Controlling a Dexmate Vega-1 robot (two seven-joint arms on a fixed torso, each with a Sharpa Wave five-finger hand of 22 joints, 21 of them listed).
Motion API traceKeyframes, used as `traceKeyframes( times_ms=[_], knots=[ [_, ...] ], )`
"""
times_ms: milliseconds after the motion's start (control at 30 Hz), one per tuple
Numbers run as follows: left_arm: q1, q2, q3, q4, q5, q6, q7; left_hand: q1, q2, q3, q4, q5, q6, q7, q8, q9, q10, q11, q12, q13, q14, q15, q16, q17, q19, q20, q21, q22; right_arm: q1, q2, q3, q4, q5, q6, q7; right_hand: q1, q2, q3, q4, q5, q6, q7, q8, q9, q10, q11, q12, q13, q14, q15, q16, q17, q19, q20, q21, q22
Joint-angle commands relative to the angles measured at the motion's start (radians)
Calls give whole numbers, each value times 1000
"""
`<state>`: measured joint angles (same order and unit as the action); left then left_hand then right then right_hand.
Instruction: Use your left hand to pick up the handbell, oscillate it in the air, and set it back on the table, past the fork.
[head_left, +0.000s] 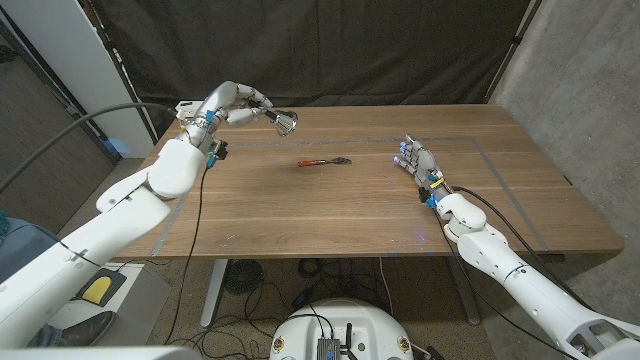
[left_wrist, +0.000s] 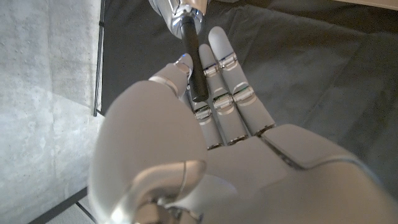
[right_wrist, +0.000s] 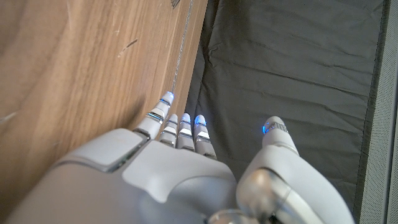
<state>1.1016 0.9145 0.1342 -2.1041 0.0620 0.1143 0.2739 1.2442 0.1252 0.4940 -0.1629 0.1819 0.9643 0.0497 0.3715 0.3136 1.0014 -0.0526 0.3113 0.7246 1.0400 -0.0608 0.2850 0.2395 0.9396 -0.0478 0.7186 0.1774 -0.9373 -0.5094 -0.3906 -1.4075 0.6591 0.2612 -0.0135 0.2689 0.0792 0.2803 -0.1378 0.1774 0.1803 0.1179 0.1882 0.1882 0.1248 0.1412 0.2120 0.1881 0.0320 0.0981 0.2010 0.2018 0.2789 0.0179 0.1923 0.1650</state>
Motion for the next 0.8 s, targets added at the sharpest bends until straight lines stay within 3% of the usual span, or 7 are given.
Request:
traceKeyframes(
  times_ms=[33, 800],
  knots=[
    [-28, 58, 30, -31, 45, 71, -65, 14, 6, 10, 0, 5, 6, 8, 0, 3, 11, -2, 1, 3, 105, -100, 3, 3, -4, 4, 7, 1, -9, -3, 4, -7, 4, -1, -5, 12, 4, -6, -2, 1, 4, 3, 4, 4, 5, 9, 0, 5, 3, 1, 0, 4, 11, 5, -1, 5],
    [-95, 156, 93, -81, 28, 194, -213, 15, 5, 13, -1, 7, 1, 17, -4, 11, 12, 4, -5, 6, 107, -97, 3, 1, -11, 11, 12, 1, -12, -5, 10, 3, 16, 10, 15, 12, 4, -7, -1, 1, 4, 3, 4, 4, 6, 9, 0, 5, 5, 0, 0, 4, 11, 4, -1, 5]
  ],
)
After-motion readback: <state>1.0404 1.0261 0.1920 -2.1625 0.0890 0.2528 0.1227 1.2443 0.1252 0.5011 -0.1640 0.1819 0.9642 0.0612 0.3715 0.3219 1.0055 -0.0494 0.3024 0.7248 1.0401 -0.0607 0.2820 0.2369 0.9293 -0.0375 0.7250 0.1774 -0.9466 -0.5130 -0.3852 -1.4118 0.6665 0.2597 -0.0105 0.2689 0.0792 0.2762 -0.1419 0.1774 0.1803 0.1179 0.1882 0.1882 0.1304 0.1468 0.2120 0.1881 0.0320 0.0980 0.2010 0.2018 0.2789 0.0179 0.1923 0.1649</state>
